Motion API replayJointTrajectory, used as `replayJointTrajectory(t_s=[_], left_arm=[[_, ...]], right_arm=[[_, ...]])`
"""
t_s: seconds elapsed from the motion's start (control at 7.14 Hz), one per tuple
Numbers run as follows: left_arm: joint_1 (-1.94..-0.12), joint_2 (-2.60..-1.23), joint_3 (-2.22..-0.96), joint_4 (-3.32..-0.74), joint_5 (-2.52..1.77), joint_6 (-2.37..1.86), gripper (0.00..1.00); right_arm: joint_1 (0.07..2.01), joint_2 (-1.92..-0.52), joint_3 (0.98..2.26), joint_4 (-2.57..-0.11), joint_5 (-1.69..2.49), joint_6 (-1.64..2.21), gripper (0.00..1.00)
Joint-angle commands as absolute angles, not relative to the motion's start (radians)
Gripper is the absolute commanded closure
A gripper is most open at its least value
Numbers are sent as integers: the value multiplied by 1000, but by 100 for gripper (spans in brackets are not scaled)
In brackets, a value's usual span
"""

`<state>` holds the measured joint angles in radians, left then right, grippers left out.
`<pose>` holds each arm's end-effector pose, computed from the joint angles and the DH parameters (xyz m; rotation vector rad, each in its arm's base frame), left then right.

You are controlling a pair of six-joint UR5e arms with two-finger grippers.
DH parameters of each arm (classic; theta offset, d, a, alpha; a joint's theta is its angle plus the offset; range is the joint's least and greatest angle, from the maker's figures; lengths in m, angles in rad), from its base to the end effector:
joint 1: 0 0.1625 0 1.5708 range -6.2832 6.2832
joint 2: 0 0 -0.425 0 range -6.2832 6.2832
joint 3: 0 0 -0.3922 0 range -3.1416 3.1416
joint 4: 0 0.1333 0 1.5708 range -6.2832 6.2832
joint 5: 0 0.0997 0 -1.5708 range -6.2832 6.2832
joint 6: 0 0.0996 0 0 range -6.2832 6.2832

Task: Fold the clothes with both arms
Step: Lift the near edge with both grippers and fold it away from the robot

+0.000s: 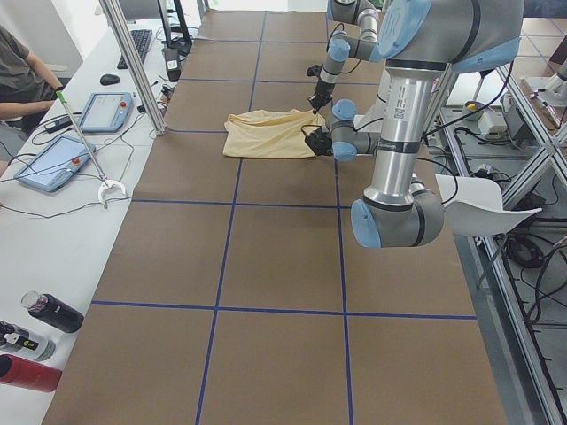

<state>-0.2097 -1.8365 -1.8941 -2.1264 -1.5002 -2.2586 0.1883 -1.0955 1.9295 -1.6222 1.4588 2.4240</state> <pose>0.5277 -0.2558 0.3050 -0.2172 1.1651 -0.8346 -0.5609 -0.2539 0.2498 -0.1623 -0.8113 1.0285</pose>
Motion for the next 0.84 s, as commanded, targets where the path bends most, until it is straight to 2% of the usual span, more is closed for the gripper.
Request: replayJointTrajectory(t_s=[0.0,0.42,0.56,0.7], left_arm=[[-178,-1818,-1928,-2123,-1500,-2256,100],[-173,-1790,-1977,-2120,-1502,-2256,100],[-172,-1789,-2009,-2118,-1503,-2258,100],[-172,-1783,-2058,-2079,-1505,-2260,100]], right_arm=[[169,-1139,1991,-1643,1459,2431,100],[138,-1143,1993,-1649,1457,2437,100],[127,-1144,2015,-1652,1459,2450,100],[123,-1161,2101,-1740,1465,2450,100]])
